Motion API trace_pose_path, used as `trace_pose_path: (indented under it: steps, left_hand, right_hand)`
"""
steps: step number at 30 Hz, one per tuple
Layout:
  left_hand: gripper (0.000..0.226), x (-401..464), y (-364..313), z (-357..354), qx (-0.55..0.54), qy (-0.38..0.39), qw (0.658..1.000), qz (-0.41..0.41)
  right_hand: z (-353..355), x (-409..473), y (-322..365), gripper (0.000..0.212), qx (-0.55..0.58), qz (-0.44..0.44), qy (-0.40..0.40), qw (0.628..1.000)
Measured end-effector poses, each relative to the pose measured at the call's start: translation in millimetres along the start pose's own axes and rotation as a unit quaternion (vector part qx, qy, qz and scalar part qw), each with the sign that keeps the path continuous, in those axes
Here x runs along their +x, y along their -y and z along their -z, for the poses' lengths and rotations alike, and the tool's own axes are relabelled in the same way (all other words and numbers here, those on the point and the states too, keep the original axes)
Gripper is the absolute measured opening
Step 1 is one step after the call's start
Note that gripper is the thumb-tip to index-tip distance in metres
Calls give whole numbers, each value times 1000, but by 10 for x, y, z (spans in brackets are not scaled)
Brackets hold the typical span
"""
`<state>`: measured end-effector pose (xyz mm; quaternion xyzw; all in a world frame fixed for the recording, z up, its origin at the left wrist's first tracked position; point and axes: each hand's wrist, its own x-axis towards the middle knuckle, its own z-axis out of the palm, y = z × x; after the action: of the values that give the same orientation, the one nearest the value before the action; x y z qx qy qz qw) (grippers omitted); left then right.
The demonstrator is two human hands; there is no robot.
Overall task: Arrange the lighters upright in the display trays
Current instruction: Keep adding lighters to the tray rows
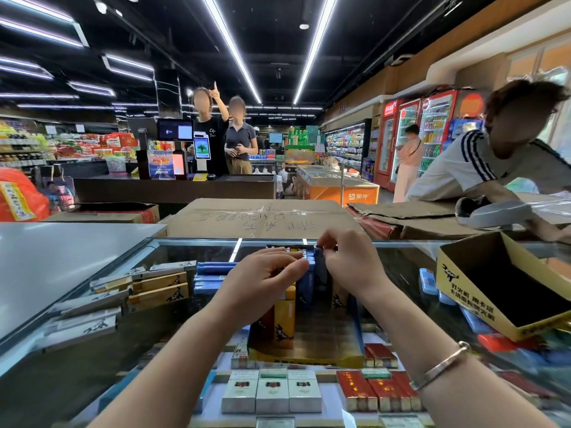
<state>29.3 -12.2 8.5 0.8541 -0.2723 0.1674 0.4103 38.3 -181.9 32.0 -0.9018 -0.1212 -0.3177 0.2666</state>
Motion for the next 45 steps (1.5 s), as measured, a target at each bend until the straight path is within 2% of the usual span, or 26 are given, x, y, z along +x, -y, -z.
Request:
trace_pose_path:
  steps: [4, 10, 16, 24, 32, 36, 41, 45]
  left_hand:
    - [53, 6, 1, 1, 1, 4, 1000, 4]
    - [59, 3, 3, -1, 4, 5, 1000, 5]
    - [59, 3, -12, -1, 6, 7, 1000, 7]
    - [52, 5, -2, -3, 8, 7, 1000, 11]
    - [51, 8, 0, -3, 8, 5, 1000, 2]
    - [47, 10, 1, -2, 13, 10, 1000, 4]
    - [44, 6, 3, -5, -3, 11, 1000, 4]
    - [47, 0, -11, 41, -55, -10, 998, 12]
  right_hand:
    - [-20, 23, 26, 21, -14, -11, 14, 1000]
    - [-27, 24, -1, 21, 38, -40, 11, 998]
    - [-69, -6, 9, 18, -4, -28, -18, 999]
    - [-29, 2, 51, 16, -100, 2, -4, 995]
    - [-43, -2, -7, 17, -149, 12, 11, 989]
    - [-23, -4, -61, 18, -56, -30, 28, 998]
    - [-27, 21, -149, 13, 64, -87, 110, 988]
    - [-62, -6, -196, 19, 93, -58, 146, 983]
